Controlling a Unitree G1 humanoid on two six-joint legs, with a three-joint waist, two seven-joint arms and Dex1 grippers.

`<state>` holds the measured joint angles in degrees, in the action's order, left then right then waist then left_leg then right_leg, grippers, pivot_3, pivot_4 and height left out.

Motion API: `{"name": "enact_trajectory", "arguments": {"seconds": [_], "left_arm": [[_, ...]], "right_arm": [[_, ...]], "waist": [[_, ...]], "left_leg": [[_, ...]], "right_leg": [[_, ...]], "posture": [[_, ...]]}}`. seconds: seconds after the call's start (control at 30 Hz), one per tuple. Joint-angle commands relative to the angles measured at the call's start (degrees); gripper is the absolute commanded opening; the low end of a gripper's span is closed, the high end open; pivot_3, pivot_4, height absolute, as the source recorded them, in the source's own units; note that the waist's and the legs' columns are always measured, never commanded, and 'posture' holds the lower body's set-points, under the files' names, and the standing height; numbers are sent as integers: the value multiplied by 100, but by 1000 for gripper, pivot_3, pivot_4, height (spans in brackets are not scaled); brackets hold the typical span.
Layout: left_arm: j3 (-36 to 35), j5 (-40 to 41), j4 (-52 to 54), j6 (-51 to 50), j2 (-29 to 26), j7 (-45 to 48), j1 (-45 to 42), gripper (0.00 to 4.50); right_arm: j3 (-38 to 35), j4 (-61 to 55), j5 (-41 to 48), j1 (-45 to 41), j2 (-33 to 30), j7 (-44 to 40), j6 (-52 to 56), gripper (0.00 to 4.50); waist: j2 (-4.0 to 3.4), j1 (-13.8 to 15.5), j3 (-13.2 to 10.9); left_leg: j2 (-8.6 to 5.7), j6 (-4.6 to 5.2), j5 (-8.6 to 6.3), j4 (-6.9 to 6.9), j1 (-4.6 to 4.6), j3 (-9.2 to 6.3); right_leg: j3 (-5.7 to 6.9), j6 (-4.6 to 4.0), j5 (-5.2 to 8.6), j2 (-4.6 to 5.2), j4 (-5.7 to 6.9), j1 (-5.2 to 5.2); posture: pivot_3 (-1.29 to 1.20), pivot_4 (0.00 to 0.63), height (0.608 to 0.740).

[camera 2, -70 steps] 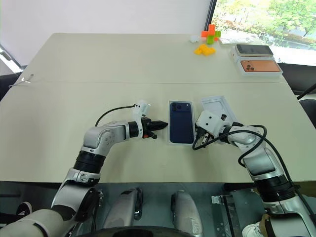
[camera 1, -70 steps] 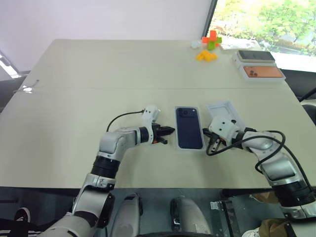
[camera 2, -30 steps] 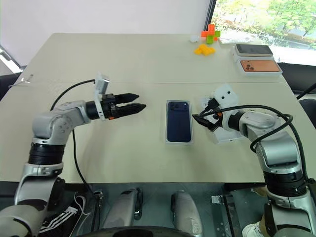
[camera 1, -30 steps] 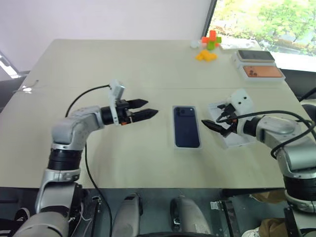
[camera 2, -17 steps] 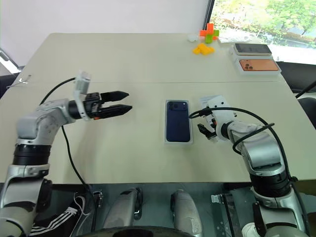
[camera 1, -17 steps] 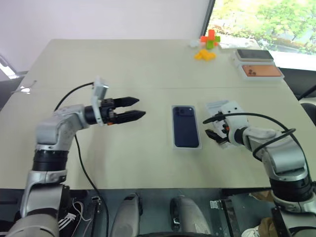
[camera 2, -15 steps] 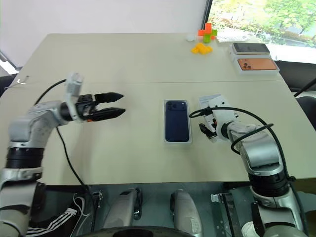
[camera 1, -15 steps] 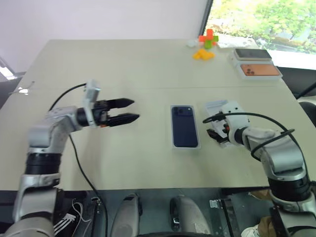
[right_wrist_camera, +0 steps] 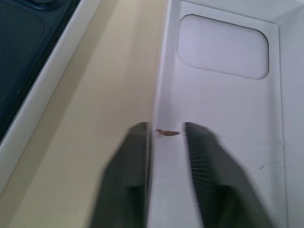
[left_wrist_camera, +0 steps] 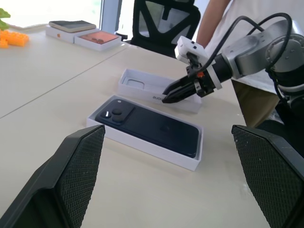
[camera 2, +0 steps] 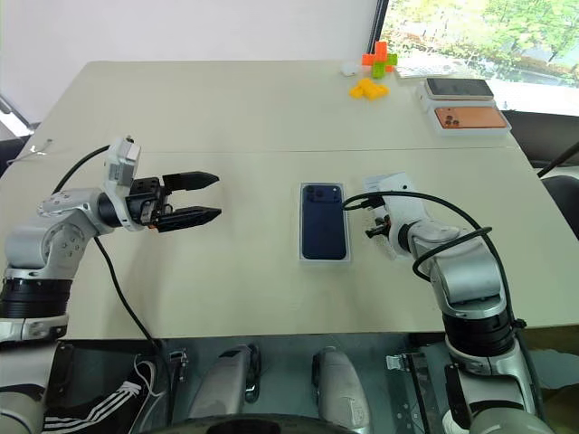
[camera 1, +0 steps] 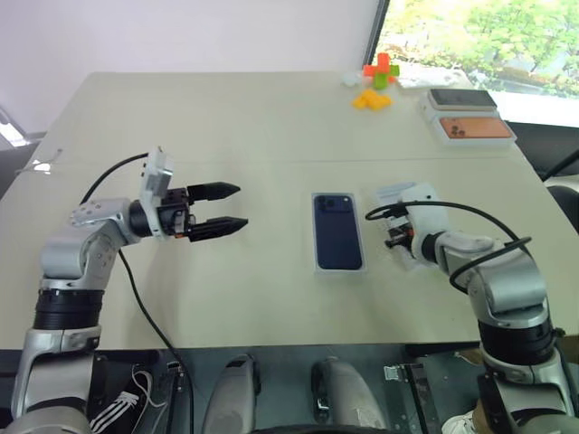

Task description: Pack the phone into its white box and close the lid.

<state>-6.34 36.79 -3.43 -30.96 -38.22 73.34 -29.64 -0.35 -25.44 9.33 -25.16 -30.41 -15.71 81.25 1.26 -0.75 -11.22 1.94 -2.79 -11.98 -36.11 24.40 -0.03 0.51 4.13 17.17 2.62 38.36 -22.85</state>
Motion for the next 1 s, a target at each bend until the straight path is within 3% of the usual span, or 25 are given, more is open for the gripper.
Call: {"name": "enact_trajectory", "arguments": {"seconds": [0.03, 0.23, 0.33, 0.5, 0.63, 0.8, 1.0], "left_arm": [[-88, 80, 189, 8, -60, -9, -60, 4500], [-122, 116, 154, -54, -64, -61, -84, 4500], [-155, 129, 68, -81, -69, -95, -124, 4500], [-193, 126, -38, -106, -77, -130, -192, 4500], [-216, 129, -91, -120, -58, -194, -226, 4500], [-242, 177, -134, -188, -57, -234, -278, 4500], [-284, 200, -71, -229, -48, -294, -270, 4500]], "right_arm": [[-45, -71, -23, 4, -46, 41, -126, 34], [-242, -37, 20, -211, 57, 42, -357, 34], [-614, -211, 314, -668, 434, -59, -437, 34], [-1562, -291, 911, -1470, 1372, -111, -123, 34], [-2871, -216, 1432, -2274, 2686, -93, 900, 34], [-3987, 124, 2112, -2732, 4118, 241, 1125, 34], [-4636, 720, 3085, -2839, 4935, 1033, 1125, 34]], "waist": [[0, -3, 0], [0, -5, 0], [-1, -34, -1], [-2, -20, -1], [-2, 0, -1], [-4, -12, -1], [-5, -15, -1]], "left_leg": [[0, 0, 0, -1, 0, 0], [0, 0, 0, -3, -1, 1], [1, 0, 0, -3, -1, 0], [7, 0, 0, 0, -1, -2], [8, 0, 0, 2, 2, 0], [8, 0, 0, 2, 2, 0], [0, 1, 0, -2, 3, 8]], "right_leg": [[0, 0, 0, 0, 0, 0], [0, 0, 0, 0, 1, 1], [-4, 0, 0, -2, 7, -3], [-6, -1, -1, -10, 20, -13], [-6, -1, -1, -4, 22, -15], [-6, -1, -2, -1, 35, -22], [-7, -2, -2, 11, 44, -25]], "posture": [[0, 150, 739], [0, 150, 739], [0, 150, 739], [0, 150, 739], [0, 150, 739], [0, 150, 739], [0, 150, 739]]}}
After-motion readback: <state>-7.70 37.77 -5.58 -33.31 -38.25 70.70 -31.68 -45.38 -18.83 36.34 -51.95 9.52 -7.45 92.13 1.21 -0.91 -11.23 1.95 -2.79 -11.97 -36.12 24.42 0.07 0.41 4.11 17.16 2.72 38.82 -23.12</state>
